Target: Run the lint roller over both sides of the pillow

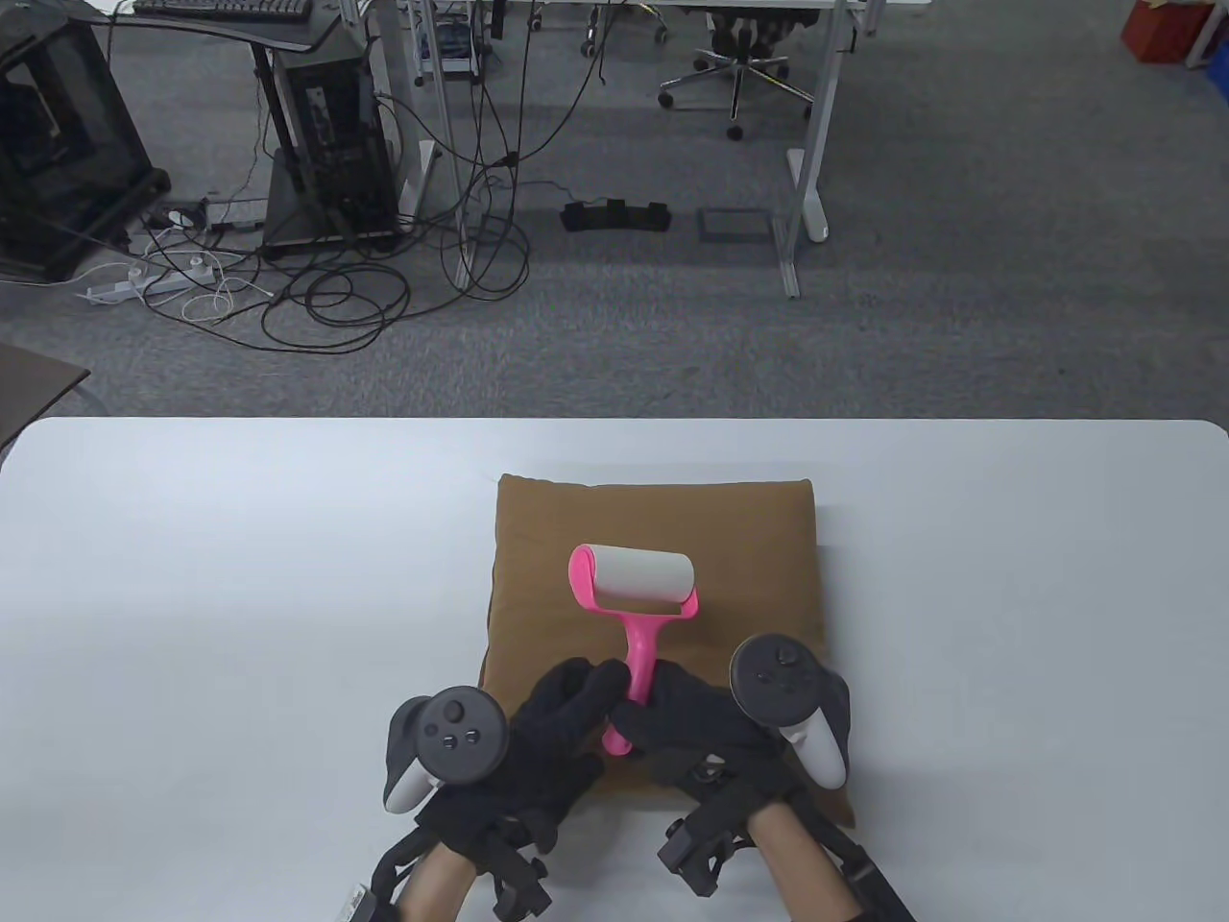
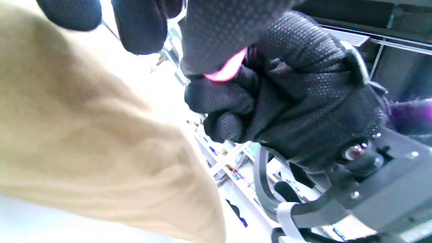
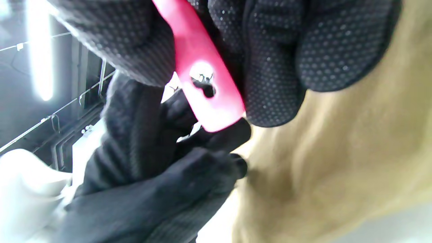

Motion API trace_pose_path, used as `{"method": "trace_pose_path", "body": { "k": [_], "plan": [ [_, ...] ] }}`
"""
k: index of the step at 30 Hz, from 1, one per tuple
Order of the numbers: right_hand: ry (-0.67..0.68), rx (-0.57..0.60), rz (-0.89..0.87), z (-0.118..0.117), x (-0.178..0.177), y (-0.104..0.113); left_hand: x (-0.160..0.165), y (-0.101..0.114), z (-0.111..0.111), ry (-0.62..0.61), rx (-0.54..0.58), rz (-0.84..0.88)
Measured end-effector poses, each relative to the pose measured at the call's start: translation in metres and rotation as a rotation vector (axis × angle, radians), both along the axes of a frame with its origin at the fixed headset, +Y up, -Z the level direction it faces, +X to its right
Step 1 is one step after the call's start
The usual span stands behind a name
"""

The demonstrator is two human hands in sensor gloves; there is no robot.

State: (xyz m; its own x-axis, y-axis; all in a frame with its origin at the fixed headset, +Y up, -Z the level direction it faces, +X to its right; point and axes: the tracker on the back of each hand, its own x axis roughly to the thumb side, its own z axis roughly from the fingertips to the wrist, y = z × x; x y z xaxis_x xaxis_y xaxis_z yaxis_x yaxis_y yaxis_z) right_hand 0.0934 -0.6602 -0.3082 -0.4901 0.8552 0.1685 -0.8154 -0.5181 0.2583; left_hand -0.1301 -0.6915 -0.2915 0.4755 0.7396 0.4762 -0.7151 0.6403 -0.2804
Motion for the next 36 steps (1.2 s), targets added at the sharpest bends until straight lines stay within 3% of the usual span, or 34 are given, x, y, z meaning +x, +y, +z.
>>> {"method": "trace_pose_path", "body": {
  "k": [5,7,12,14,16,19,21,32,36],
  "plan": [
    [-0.112,0.149,0.091,0.005,0.022,0.015,-0.046,0.011,0.0,0.334,0.112,0.067],
    [-0.148,0.198,0.131,0.007,0.033,0.019,-0.064,0.006,-0.004,0.451,0.058,0.013],
    [-0.216,0.339,0.287,0.018,0.057,0.028,-0.089,-0.036,-0.019,0.541,-0.296,-0.156],
    [-0.218,0.388,0.347,0.025,0.066,0.031,-0.093,-0.047,-0.023,0.583,-0.324,-0.198],
    [-0.214,0.409,0.382,0.033,0.075,0.033,-0.095,-0.051,-0.025,0.602,-0.348,-0.281],
    [-0.231,0.428,0.415,0.041,0.086,0.035,-0.091,-0.058,-0.027,0.537,-0.462,-0.376],
    [-0.251,0.43,0.43,0.046,0.093,0.036,-0.087,-0.064,-0.028,0.489,-0.498,-0.352],
    [-0.373,0.489,0.465,0.068,0.122,0.038,-0.071,-0.078,-0.034,0.433,-0.459,-0.326],
    [-0.387,0.494,0.469,0.073,0.125,0.037,-0.065,-0.074,-0.038,0.49,-0.384,-0.274]
  ]
}}
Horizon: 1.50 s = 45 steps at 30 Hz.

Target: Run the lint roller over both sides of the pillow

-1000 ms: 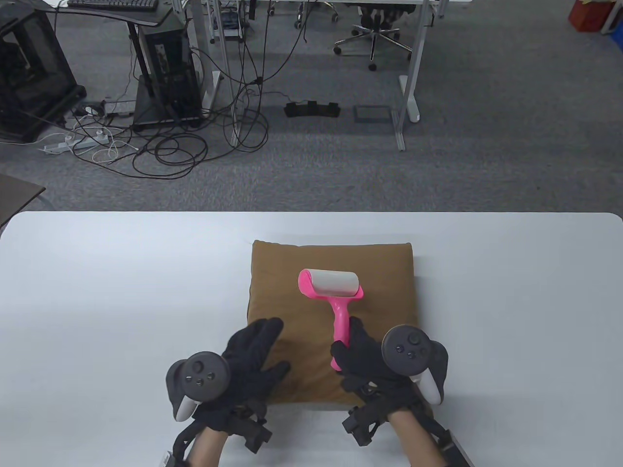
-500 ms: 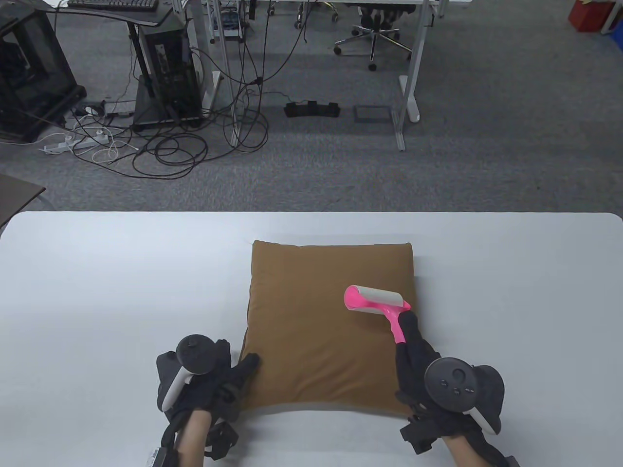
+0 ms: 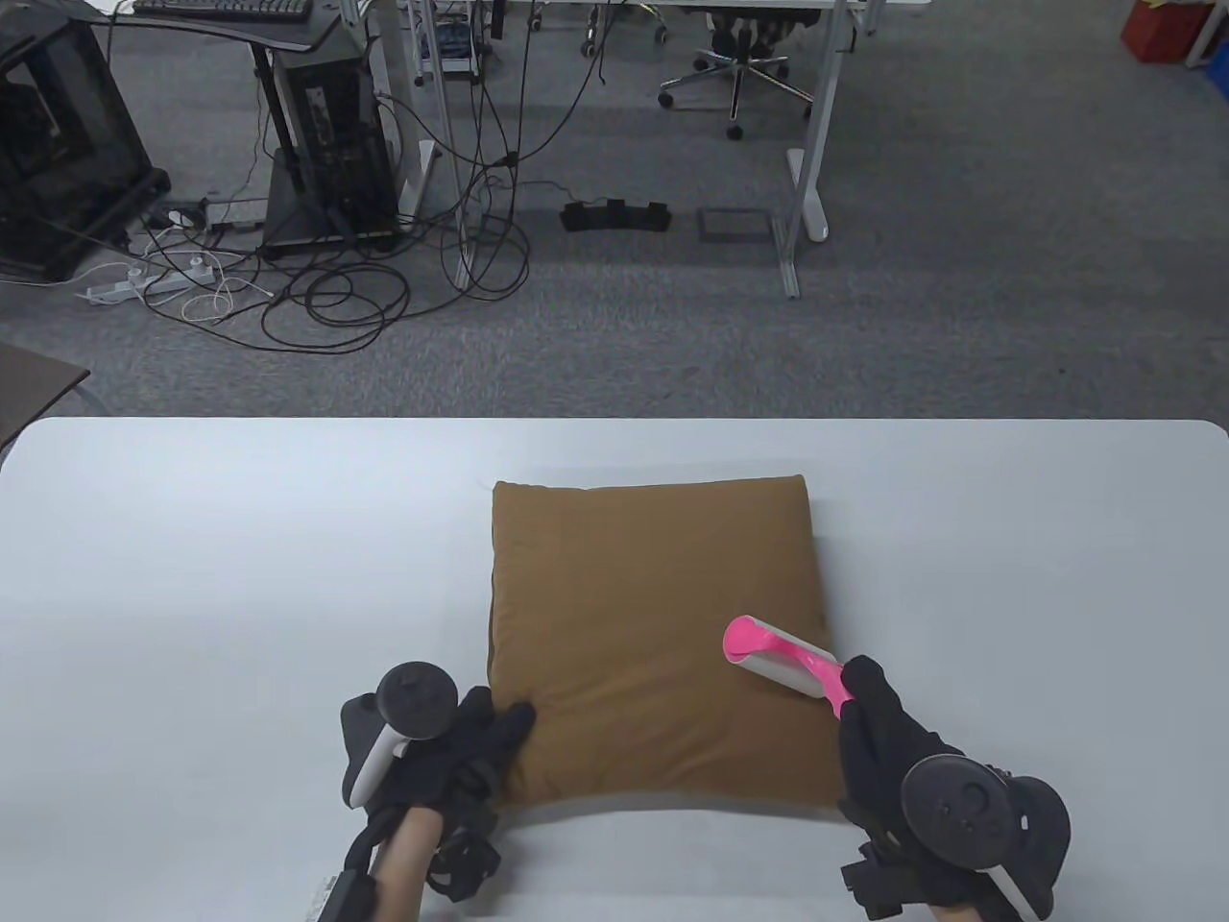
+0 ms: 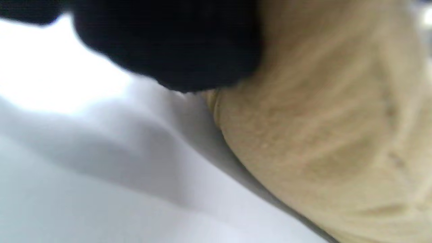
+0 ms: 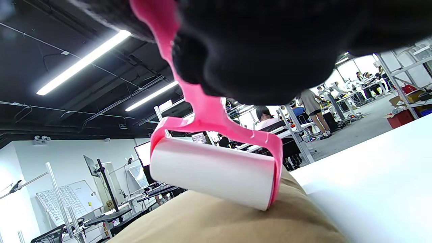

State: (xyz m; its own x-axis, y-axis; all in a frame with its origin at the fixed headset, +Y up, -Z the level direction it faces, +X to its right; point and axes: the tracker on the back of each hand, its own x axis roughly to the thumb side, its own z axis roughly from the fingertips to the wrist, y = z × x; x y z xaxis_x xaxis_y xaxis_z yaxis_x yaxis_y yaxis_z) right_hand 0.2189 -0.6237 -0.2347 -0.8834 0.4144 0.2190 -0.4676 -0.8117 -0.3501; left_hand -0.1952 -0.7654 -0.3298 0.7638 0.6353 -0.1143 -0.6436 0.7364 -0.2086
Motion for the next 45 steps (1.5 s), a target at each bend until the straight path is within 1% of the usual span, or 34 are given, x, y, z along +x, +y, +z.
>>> {"method": "trace_pose_path", "body": {
  "k": [3,6,8,11,13,16,19,22,24,26,28,30,36,39,41,45],
  "plan": [
    [-0.02,0.007,-0.007,0.001,0.002,-0.001,0.002,0.002,-0.001,0.028,0.04,-0.038],
    [-0.053,-0.008,-0.049,0.0,0.006,-0.002,0.002,0.002,-0.003,0.097,0.08,-0.08],
    [-0.075,-0.012,-0.038,0.001,0.008,-0.004,0.002,0.004,-0.005,0.151,0.112,-0.103],
    [-0.098,-0.031,-0.038,0.004,0.005,-0.012,0.002,0.006,-0.006,0.202,0.121,-0.129],
    [-0.116,-0.044,-0.003,0.005,-0.002,-0.018,0.003,0.006,-0.006,0.201,0.116,-0.132],
    [-0.146,-0.041,0.119,0.001,-0.017,-0.028,0.003,0.006,-0.005,0.17,0.123,-0.138],
    [-0.18,-0.038,0.225,-0.013,-0.031,-0.032,0.002,0.005,-0.004,0.154,0.12,-0.11],
    [-0.219,-0.034,0.284,-0.034,-0.041,-0.034,-0.001,0.004,-0.004,0.138,0.11,-0.086],
    [-0.232,-0.044,0.281,-0.049,-0.045,-0.036,-0.002,0.004,-0.004,0.119,0.097,-0.07],
    [-0.238,-0.091,0.266,-0.065,-0.048,-0.037,-0.002,0.004,-0.004,0.104,0.087,-0.065],
    [-0.247,-0.191,0.261,-0.084,-0.051,-0.041,-0.003,0.003,-0.003,0.09,0.071,-0.062],
    [-0.256,-0.249,0.252,-0.1,-0.054,-0.044,-0.003,0.003,-0.003,0.086,0.067,-0.052],
    [-0.327,-0.314,0.243,-0.143,-0.057,-0.046,-0.003,0.001,-0.003,0.074,0.035,-0.03],
    [-0.342,-0.346,0.197,-0.16,-0.052,-0.047,-0.005,-0.002,-0.005,0.061,0.008,-0.019],
    [-0.347,-0.36,0.165,-0.167,-0.049,-0.048,-0.006,-0.004,-0.005,0.057,-0.007,-0.004],
    [-0.342,-0.368,0.111,-0.17,-0.041,-0.05,-0.007,-0.006,-0.007,0.051,-0.024,0.012]
  ]
}}
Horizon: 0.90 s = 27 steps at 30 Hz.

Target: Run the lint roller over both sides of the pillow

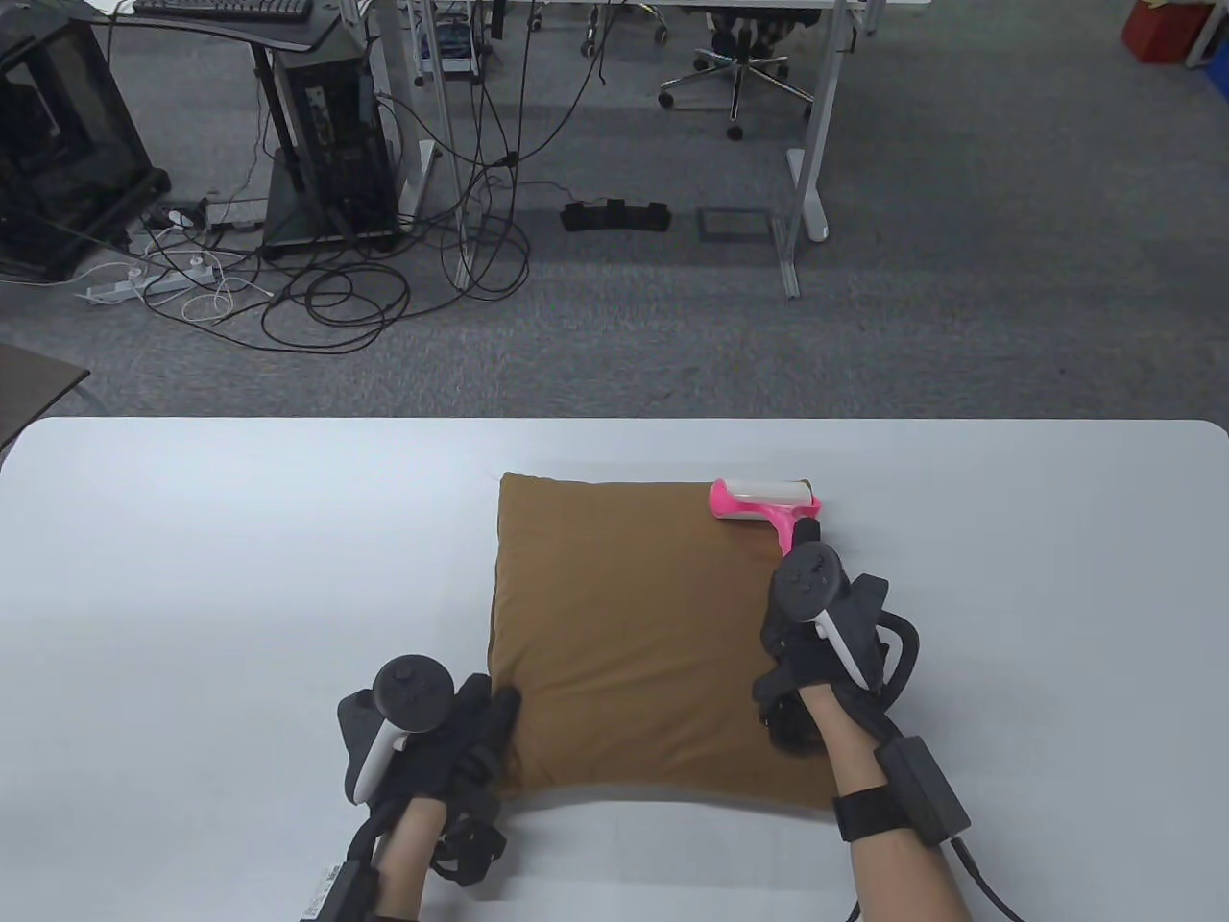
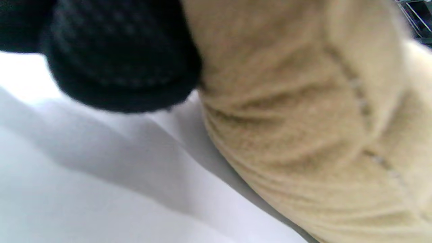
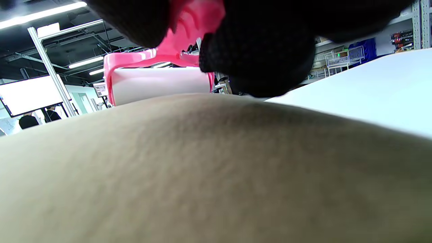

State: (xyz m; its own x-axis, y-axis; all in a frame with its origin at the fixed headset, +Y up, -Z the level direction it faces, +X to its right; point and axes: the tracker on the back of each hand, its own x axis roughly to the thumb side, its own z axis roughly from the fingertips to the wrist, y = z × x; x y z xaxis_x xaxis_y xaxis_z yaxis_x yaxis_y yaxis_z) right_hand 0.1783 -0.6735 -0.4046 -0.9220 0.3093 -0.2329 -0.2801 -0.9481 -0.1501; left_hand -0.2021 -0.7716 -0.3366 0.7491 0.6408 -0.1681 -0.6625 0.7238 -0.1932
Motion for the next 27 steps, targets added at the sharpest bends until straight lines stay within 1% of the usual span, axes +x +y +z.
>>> {"method": "trace_pose_path", "body": {
  "k": [2,7,11,18,22,27],
  "plan": [
    [0.02,0.006,-0.008,0.003,0.002,-0.002,0.0,0.0,0.0,-0.005,-0.006,0.001],
    [0.093,0.022,0.052,0.025,0.006,-0.001,0.0,0.0,0.0,-0.009,-0.011,0.006],
    [0.149,0.04,0.094,0.052,0.011,0.005,0.0,0.0,0.0,-0.01,-0.014,0.008],
    [0.244,0.057,0.113,0.101,0.019,0.017,-0.001,0.0,0.001,-0.007,-0.028,0.021],
    [0.292,0.072,0.13,0.127,0.024,0.016,-0.002,0.0,0.002,-0.005,-0.036,0.03],
    [0.321,0.094,0.105,0.15,0.034,0.01,-0.003,0.0,0.004,-0.001,-0.042,0.036]
  ]
}}
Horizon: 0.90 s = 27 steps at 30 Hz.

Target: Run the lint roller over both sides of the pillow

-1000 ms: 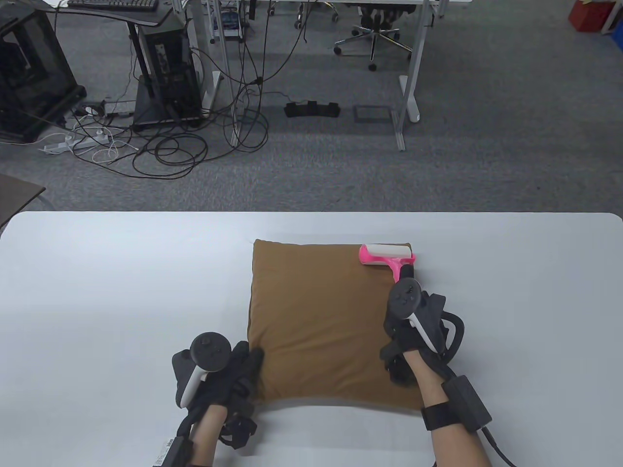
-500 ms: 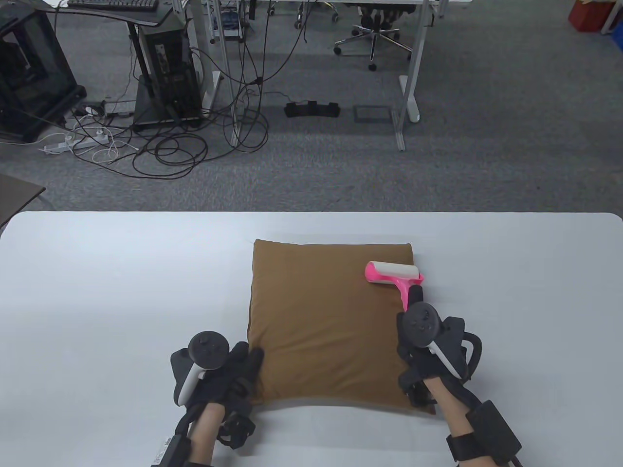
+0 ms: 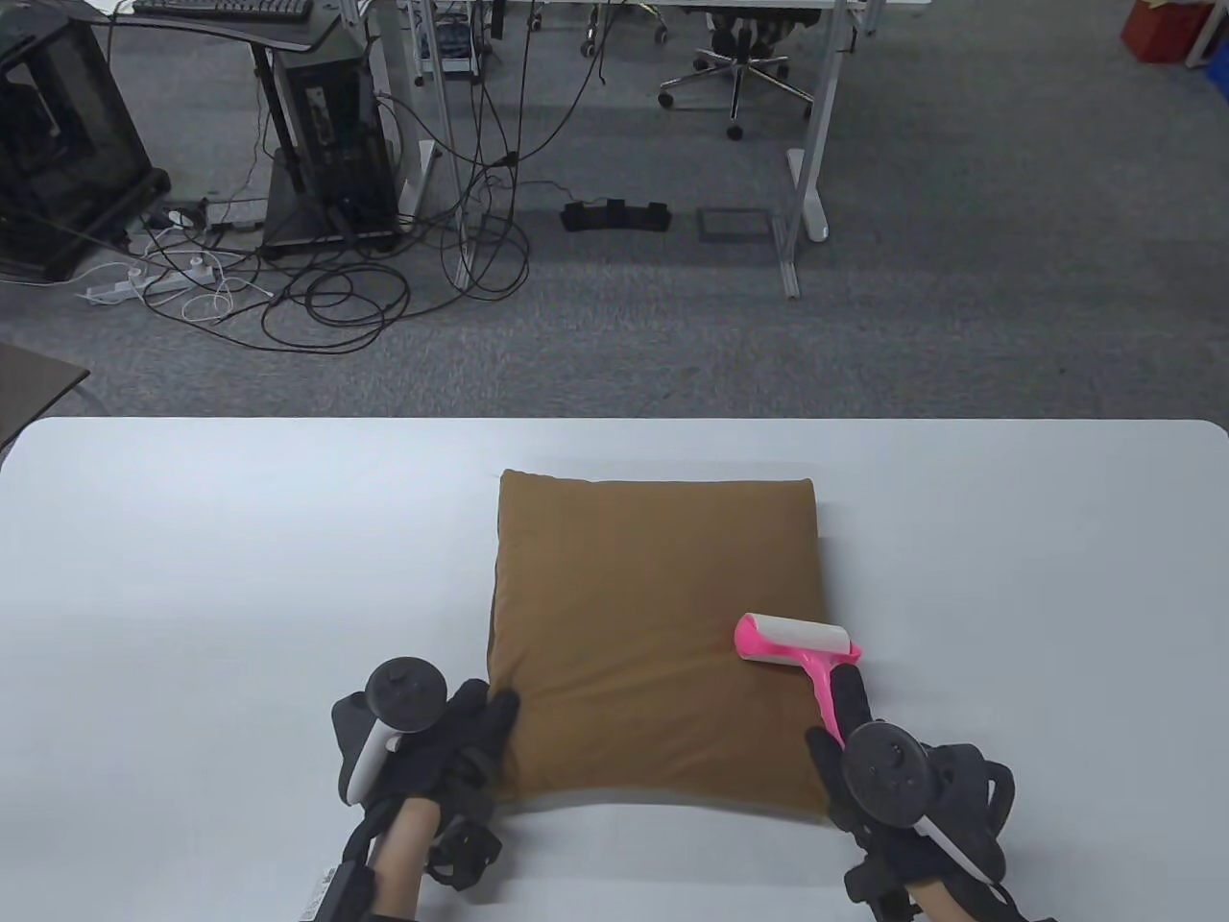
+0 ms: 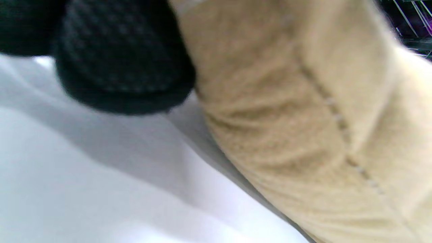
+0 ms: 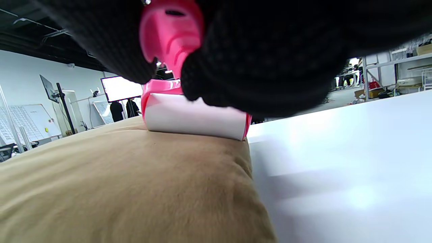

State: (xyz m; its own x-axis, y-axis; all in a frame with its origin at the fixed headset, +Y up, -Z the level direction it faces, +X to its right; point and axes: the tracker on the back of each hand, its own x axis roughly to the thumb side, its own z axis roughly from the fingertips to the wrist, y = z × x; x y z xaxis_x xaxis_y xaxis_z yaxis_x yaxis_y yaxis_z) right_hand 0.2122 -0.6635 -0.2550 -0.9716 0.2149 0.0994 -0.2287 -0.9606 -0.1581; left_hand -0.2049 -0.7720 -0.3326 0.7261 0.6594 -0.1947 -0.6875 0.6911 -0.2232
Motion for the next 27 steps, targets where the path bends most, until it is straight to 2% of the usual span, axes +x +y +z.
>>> {"method": "trace_pose_path", "body": {
  "k": [6,12,17,23,27],
  "plan": [
    [0.026,-0.02,-0.064,0.022,0.015,-0.003,-0.001,-0.001,0.0,-0.001,-0.01,0.009],
    [0.037,0.001,-0.039,0.038,0.021,-0.007,-0.002,-0.001,0.0,-0.001,-0.015,0.008],
    [0.056,0.143,-0.111,0.046,0.027,0.002,-0.004,-0.002,0.0,0.006,-0.02,0.015],
    [0.171,0.188,-0.125,0.061,0.005,0.013,-0.003,-0.001,0.0,0.004,-0.018,0.008],
    [0.188,0.17,-0.072,0.054,-0.017,0.005,-0.003,-0.001,0.001,0.005,-0.018,0.014]
  ]
}}
